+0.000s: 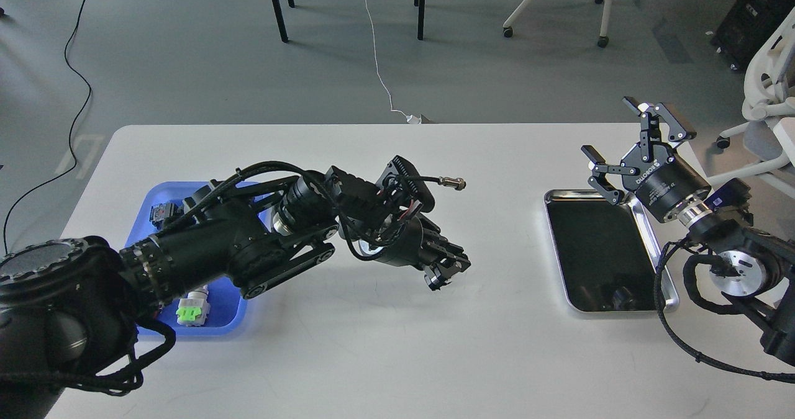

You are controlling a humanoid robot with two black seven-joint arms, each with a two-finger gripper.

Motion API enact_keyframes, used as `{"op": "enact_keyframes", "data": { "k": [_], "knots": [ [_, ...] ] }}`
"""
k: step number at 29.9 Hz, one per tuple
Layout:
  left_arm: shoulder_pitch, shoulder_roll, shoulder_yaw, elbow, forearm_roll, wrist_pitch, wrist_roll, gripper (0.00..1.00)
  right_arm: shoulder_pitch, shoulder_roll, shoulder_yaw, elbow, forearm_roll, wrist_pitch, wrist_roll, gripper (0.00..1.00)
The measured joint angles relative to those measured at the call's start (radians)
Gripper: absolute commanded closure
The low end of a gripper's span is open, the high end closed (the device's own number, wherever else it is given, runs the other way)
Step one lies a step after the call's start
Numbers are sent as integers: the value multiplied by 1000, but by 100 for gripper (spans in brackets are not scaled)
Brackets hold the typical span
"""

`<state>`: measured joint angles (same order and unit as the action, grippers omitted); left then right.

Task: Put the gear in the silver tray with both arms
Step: 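Lift the gear and carry it with the left arm toward table center, then open the left gripper to set the gear on the table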

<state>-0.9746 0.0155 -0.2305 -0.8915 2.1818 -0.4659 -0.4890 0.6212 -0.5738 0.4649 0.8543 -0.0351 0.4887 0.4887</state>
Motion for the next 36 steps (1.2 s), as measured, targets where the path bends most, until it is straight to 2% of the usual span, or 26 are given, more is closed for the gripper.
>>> {"op": "enact_keyframes", "data": {
  "k": [11,27,31,36],
  "knots": [
    [0,-16,43,121,0,33,0,78,0,-28,0,0,0,0,0,1],
    [1,-16,73,117,0,38,0,75,-7,-29,-1,0,0,0,0,1],
    [0,-16,74,117,0,38,0,64,-8,-32,0,1,0,0,0,1],
    [9,-16,78,117,0,40,0,18,-8,-35,-2,2,0,0,0,1]
  ]
}}
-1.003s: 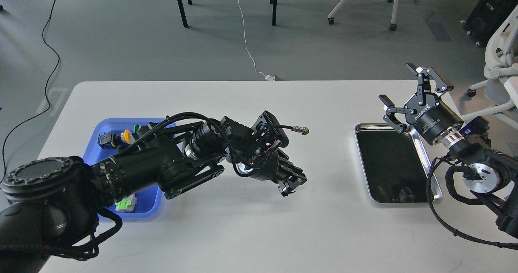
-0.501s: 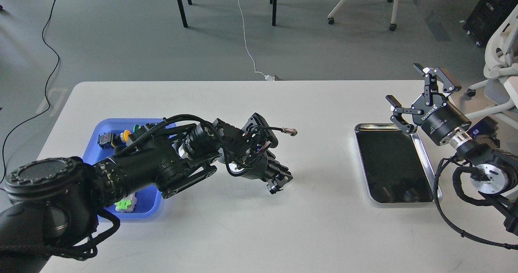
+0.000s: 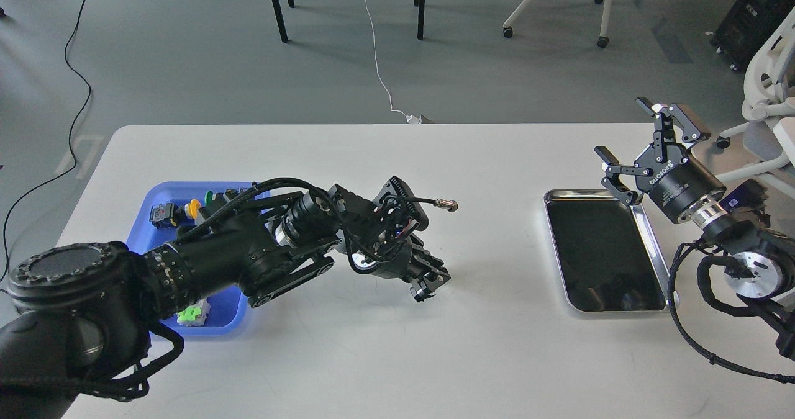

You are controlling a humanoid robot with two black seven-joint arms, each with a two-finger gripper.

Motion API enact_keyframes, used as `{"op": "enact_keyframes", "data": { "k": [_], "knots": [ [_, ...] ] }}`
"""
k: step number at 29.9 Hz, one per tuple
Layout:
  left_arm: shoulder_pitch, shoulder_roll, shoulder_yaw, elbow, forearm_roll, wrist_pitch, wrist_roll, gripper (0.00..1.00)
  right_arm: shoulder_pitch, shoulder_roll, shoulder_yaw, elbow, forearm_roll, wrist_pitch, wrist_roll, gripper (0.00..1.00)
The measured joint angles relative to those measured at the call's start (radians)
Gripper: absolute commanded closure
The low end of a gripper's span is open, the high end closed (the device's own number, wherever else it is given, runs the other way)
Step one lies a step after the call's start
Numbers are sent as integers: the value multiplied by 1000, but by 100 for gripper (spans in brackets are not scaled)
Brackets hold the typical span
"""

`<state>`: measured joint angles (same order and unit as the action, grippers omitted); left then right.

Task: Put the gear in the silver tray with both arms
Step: 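Open the left gripper to set the gear on the table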

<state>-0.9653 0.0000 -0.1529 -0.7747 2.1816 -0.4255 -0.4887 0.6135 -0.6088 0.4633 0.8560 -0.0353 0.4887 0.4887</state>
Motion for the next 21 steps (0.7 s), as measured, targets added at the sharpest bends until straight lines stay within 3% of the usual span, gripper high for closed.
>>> {"op": "enact_keyframes", "data": {
  "k": [4,12,17,21],
  "knots": [
    [-5,0,-12,-1,0,3,0,7,0,-1,0,1,0,0,0,1],
    [-97,0,-145,-10,-200,5,0,3,0,-3,-8,8,-7,0,0,1],
    [-107,7,-202,-27,-560,14,0,2,5,-15,-12,30,-14,0,0,1],
    [-28,88,-230,-64,-970,63,0,2,14,-18,-13,49,-52,0,0,1]
  ]
}}
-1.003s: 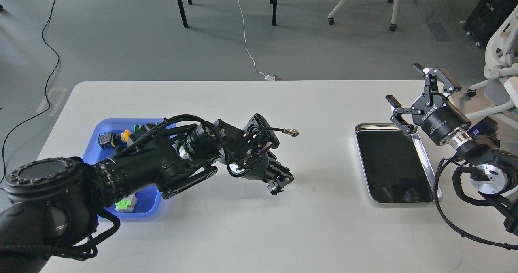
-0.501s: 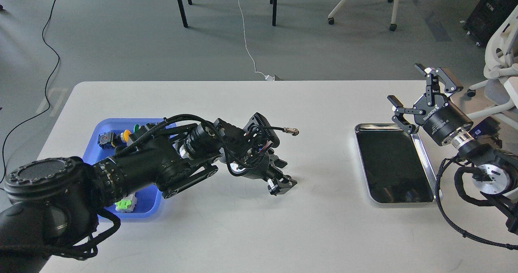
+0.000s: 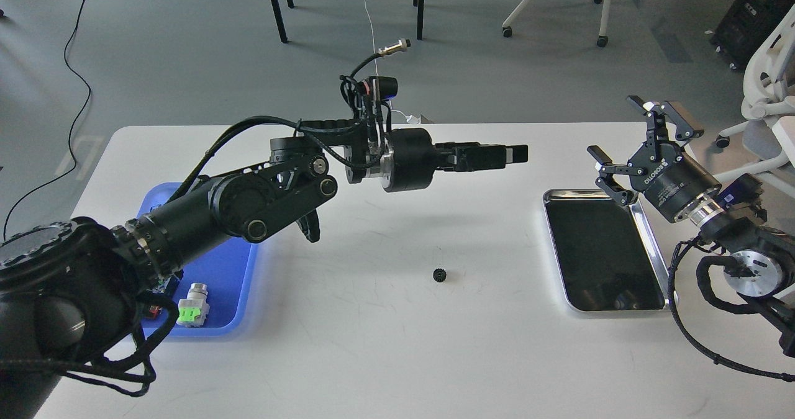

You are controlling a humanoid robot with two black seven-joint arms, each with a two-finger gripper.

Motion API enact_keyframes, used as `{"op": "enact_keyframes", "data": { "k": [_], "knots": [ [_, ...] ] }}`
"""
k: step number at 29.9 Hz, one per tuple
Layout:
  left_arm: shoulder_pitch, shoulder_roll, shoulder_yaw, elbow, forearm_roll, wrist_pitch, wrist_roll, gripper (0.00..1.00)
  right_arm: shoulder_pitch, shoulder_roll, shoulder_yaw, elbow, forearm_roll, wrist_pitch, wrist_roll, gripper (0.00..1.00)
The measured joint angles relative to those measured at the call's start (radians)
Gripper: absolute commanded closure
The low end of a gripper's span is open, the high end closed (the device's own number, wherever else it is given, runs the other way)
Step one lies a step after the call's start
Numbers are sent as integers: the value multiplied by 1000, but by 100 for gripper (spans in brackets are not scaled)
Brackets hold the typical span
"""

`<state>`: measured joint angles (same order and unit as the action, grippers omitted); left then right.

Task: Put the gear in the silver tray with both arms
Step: 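Open the left gripper to set the gear on the table, then retract the left arm and reach the right gripper toward the gear, then lower the right gripper and grasp the black gear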

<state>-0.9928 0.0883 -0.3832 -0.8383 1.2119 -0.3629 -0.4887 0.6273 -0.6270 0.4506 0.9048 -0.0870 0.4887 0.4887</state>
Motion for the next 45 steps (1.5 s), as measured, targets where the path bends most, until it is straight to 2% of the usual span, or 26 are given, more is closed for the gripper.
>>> {"op": "enact_keyframes", "data": {
  "k": [3,5,10,15,19,24,27,31,38,45],
  "knots": [
    [99,73,-38,-36,-284,52,0,2,8,0,-1,6,-79,0,0,1],
    [185,117,-111,-59,-396,81,0,2,17,-1,-3,17,-167,0,0,1],
    [379,193,-320,-75,-461,96,0,2,94,-34,-67,46,-418,0,0,1],
    [516,247,-441,-98,-486,86,0,2,294,-34,-289,70,-618,0,0,1],
    [557,261,-514,-114,-524,70,0,2,473,-11,-472,83,-752,0,0,1],
    [578,264,-574,-116,-615,-30,0,2,676,81,-680,119,-981,0,0,1],
    [584,264,-579,-117,-640,-51,0,2,752,151,-780,135,-1109,0,0,1],
    [587,260,-580,-119,-644,-53,0,2,800,253,-892,137,-1237,-10,0,1],
    [588,262,-582,-134,-646,-54,0,2,829,432,-1053,115,-1296,-130,0,2],
    [588,260,-582,-149,-646,-51,0,2,830,540,-1158,55,-1345,-227,0,7]
  ]
}}
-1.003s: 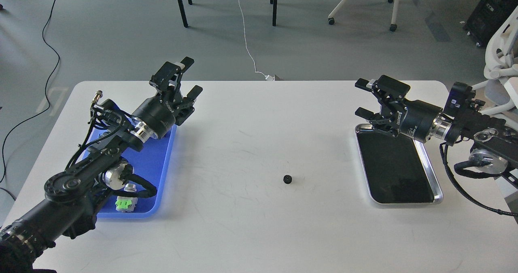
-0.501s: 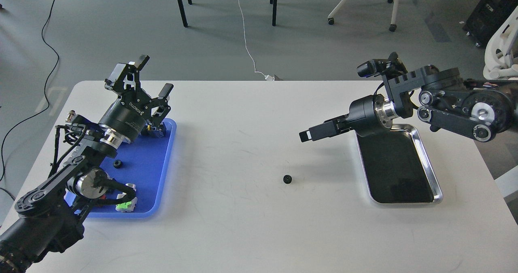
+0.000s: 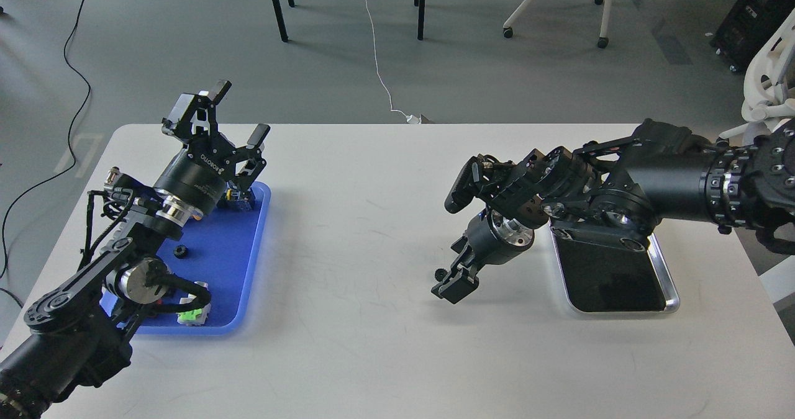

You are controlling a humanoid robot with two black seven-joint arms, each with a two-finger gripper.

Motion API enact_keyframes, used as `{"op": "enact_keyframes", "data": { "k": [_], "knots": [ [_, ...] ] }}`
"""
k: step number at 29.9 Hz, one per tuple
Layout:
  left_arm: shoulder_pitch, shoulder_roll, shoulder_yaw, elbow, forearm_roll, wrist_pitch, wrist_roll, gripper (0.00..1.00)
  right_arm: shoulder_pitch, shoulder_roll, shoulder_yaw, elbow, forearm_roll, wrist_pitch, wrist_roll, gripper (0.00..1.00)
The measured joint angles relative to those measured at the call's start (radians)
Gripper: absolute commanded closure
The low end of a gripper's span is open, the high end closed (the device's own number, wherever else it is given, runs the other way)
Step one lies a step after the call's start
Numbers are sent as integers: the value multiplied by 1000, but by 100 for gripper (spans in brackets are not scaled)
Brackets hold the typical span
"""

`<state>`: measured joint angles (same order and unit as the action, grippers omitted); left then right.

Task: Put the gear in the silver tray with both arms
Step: 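Lower the right gripper and grasp the black gear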

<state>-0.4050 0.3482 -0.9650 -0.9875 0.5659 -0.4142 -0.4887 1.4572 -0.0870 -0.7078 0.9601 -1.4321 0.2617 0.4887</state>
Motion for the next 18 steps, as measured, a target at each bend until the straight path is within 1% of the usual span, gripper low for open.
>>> {"op": "enact_keyframes", "data": {
  "k": [3,5,7,10,11,14,16,17,18],
  "knots": [
    [0,-1,0,0,0,0,0,2,0,20,-41,-19,-11,-56,0,8],
    [0,-1,0,0,0,-1,0,2,0,25,-58,-23,-11,-88,0,11],
    [0,-2,0,0,0,-1,0,2,-1,28,-69,-25,-11,-112,0,15],
    [0,-2,0,0,0,-1,0,2,-5,29,-80,-26,-11,-136,0,28],
    [0,-2,0,0,0,-1,0,2,-6,29,-82,-26,-11,-141,0,31],
    [0,-2,0,0,0,-2,0,2,-7,30,-85,-26,-10,-148,0,34],
    [0,-2,0,0,0,-2,0,2,-8,31,-85,-26,-9,-150,0,41],
    [0,-2,0,0,0,-2,0,2,-8,32,-85,-26,-9,-150,0,44],
    [0,-2,0,0,0,-2,0,2,-9,34,-85,-26,-9,-150,0,44]
  ]
}}
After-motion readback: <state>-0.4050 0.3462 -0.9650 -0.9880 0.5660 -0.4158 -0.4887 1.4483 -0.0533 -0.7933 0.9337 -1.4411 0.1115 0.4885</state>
